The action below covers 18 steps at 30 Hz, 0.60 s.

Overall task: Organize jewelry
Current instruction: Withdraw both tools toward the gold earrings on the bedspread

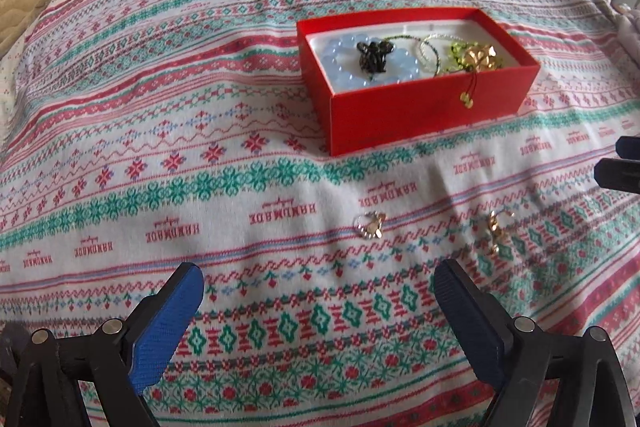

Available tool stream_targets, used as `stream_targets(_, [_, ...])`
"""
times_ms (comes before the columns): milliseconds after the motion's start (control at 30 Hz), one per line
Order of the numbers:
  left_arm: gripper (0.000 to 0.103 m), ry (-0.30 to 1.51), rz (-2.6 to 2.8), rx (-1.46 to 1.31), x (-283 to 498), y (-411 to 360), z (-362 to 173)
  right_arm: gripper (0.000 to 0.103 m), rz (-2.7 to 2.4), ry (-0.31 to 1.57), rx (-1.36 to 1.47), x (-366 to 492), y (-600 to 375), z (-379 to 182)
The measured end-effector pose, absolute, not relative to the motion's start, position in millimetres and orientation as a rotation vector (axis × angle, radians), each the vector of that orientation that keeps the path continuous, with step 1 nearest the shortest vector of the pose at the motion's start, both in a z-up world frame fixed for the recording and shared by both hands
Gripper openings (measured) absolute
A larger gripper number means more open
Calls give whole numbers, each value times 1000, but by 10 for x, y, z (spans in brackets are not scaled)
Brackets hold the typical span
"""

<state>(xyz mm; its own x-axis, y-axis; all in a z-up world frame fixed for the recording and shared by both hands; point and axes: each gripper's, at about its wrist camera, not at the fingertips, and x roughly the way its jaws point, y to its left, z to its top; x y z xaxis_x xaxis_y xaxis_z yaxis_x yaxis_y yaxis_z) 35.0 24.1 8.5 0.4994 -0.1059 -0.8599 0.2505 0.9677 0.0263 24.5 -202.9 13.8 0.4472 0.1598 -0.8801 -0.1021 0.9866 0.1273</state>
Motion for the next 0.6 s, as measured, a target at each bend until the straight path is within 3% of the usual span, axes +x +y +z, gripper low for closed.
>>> stream_targets(433, [96,1017,-193,223,75,302,-265,75,144,1157,-81,0,-1847,-321])
stream_targets(600, [97,1034,-240,161,133,371,-365,81,126,1130,-68,-55,-1831,-370])
